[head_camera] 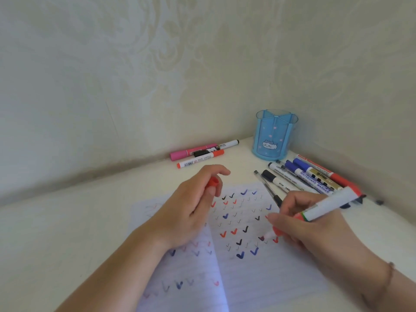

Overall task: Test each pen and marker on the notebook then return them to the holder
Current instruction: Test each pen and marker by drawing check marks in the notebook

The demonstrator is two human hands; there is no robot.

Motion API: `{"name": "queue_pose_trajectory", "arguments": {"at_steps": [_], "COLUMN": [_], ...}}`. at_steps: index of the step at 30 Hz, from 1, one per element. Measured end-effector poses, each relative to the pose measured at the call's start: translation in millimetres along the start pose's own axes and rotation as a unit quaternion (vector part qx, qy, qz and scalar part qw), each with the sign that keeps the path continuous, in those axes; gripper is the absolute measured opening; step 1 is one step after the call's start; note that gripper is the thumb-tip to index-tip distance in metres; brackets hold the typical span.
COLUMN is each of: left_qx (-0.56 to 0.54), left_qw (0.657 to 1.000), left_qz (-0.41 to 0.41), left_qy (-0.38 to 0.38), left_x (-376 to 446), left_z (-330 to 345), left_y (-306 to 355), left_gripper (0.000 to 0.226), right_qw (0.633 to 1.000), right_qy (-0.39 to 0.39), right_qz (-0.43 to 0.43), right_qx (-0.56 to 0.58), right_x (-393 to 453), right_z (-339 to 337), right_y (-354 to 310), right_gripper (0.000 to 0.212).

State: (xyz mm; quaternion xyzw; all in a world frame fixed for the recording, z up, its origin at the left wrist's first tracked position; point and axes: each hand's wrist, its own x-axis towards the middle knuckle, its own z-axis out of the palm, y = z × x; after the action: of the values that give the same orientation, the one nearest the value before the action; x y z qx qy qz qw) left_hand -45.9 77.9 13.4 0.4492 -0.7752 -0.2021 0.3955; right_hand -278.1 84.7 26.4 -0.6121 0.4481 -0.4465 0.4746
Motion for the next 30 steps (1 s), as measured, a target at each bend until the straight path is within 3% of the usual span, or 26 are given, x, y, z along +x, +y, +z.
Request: {"name": "queue_pose_trajectory", "arguments": {"at_steps": [3, 6, 15, 19, 21, 25, 27, 30], "left_qx": [0.018, 0.033, 0.034, 0.03, 0.024, 0.02, 0.021, 0.025], "left_qw": [1.0, 0.999, 0.999, 0.999, 0.999, 0.999, 1.0, 1.0], "left_qz": [-0.007, -0.017, -0.025, -0.029, -0.034, -0.026, -0.013, 0.009], "left_qy": [-0.001, -0.013, -0.011, -0.011, -0.015, -0.016, -0.016, -0.011], "left_x": [2, 3, 6, 5, 6, 5, 5, 5], "left_z": [2, 3, 4, 4, 4, 4, 4, 5], "left_y": [-2, 0, -1, -3, -5, -5, -5, -5], "left_gripper": [0.034, 0.041, 0.041, 0.03, 0.026, 0.024, 0.023, 0.025], "right_qw": [0.997, 0.992, 0.991, 0.996, 0.999, 0.996, 0.994, 0.993], "right_qy": [-0.005, -0.001, -0.007, 0.016, 0.034, -0.013, -0.043, -0.042], "right_qz": [-0.007, -0.016, -0.011, -0.005, -0.014, -0.04, -0.046, -0.053], "right_qx": [-0.072, -0.125, -0.135, -0.083, -0.001, 0.081, 0.092, 0.098], "right_x": [1, 4, 6, 7, 6, 5, 5, 7], "right_z": [1, 1, -3, -1, -1, -5, -6, -7], "right_y": [3, 7, 11, 10, 7, -3, -5, -2], "right_gripper": [0.039, 0.037, 0.042, 0.038, 0.038, 0.042, 0.022, 0.025]}}
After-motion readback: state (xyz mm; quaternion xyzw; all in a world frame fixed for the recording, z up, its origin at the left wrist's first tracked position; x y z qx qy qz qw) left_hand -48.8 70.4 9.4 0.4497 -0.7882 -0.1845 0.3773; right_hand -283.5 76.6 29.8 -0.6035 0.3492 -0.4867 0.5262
